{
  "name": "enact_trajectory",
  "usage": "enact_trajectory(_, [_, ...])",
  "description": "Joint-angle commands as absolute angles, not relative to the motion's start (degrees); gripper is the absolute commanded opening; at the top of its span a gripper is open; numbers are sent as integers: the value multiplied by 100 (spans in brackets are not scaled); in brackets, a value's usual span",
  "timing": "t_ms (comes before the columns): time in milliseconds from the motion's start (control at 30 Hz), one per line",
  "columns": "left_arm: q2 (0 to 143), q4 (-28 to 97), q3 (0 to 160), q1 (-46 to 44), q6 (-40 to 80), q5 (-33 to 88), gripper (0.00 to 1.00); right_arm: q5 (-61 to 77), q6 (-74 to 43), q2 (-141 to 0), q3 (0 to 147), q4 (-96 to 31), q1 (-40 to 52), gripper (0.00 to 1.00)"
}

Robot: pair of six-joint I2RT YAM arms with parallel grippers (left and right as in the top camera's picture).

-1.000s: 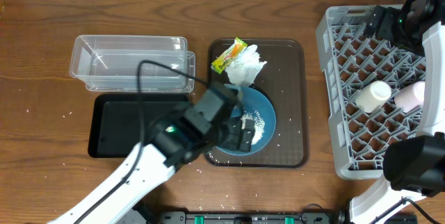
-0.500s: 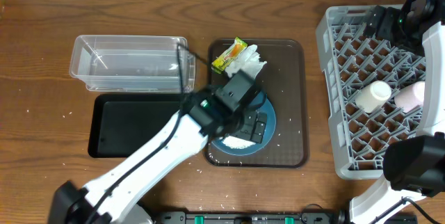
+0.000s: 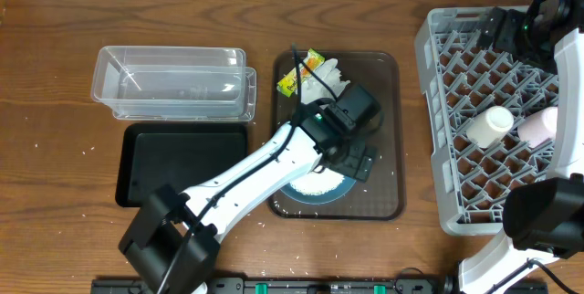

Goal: Sort waste into correct bins and load items into the dishwasher rack
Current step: 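Move the left gripper over to the blue bowl of rice, then grasp the blue bowl rim with the left gripper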

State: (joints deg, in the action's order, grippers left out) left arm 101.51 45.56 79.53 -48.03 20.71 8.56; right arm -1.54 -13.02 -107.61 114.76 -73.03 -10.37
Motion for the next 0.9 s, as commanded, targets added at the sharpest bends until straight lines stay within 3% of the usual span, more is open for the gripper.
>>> enact_trajectory(0, [10239, 4427, 8025, -4912, 2001, 563, 95, -213, -1367, -10790, 11489, -7306, -1044, 99])
enact_trajectory(233, [10278, 4383, 8020, -5256, 2589, -545, 84, -213, -1367, -10790, 11489, -7306, -1044, 99])
enact_trajectory(467, [10311, 4329, 7996, -5430, 2805, -657, 79, -213, -1367, -10790, 11489, -7306, -1044, 99])
enact_trajectory(867, [11126, 3970, 7994, -5607, 3035, -672, 78, -213, -1367, -10790, 11489, -7306, -1044, 99])
